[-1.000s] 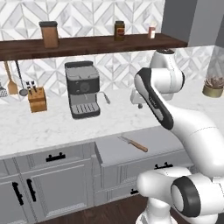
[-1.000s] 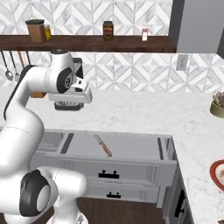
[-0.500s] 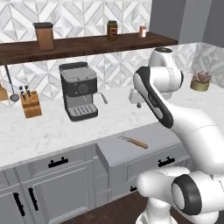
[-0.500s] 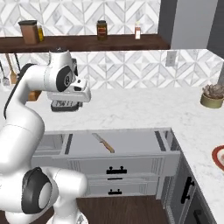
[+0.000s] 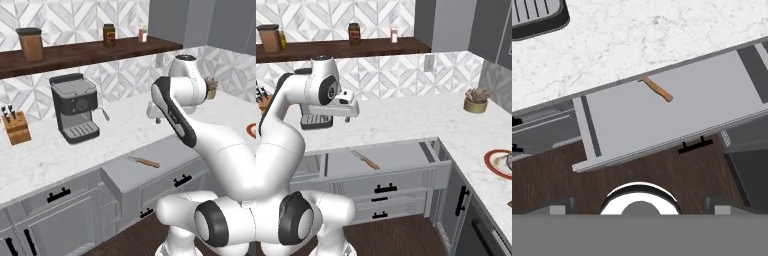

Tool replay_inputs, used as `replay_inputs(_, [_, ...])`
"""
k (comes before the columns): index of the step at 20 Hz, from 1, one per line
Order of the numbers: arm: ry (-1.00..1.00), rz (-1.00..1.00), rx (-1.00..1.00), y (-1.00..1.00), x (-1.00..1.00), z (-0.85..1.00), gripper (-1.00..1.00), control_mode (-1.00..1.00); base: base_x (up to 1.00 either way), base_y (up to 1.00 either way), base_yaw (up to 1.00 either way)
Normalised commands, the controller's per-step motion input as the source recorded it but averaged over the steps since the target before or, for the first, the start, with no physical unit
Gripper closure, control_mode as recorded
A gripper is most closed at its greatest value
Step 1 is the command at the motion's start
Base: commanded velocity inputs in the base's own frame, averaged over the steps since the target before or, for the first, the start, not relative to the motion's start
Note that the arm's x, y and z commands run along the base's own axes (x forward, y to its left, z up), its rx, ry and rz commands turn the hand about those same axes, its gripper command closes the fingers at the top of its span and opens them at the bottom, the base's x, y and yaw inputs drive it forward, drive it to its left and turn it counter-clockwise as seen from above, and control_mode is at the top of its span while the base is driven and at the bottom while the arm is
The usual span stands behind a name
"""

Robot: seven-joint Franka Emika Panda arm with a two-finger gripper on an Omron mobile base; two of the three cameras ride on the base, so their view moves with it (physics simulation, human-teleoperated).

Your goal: Pick up the knife from the drawer and place it on the cutting board. Then place the meat from the plate to the cutting board.

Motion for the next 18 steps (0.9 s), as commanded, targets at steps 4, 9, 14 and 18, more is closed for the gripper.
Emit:
replay_inputs(4, [0.00,0.00,0.00,0.00,0.00,0.00,-1.00,1.00,0.13,0.11,-0.04])
replay_inputs(9, [0.00,0.00,0.00,0.00,0.00,0.00,-1.00,1.00,0.18,-0.25,0.00])
replay_inputs(14, [0.00,0.00,0.00,0.00,0.00,0.00,-1.00,1.00,0.30,-0.43,-0.16])
replay_inputs(18, [0.00,0.00,0.00,0.00,0.00,0.00,-1.00,1.00,0.11,-0.11,-0.32])
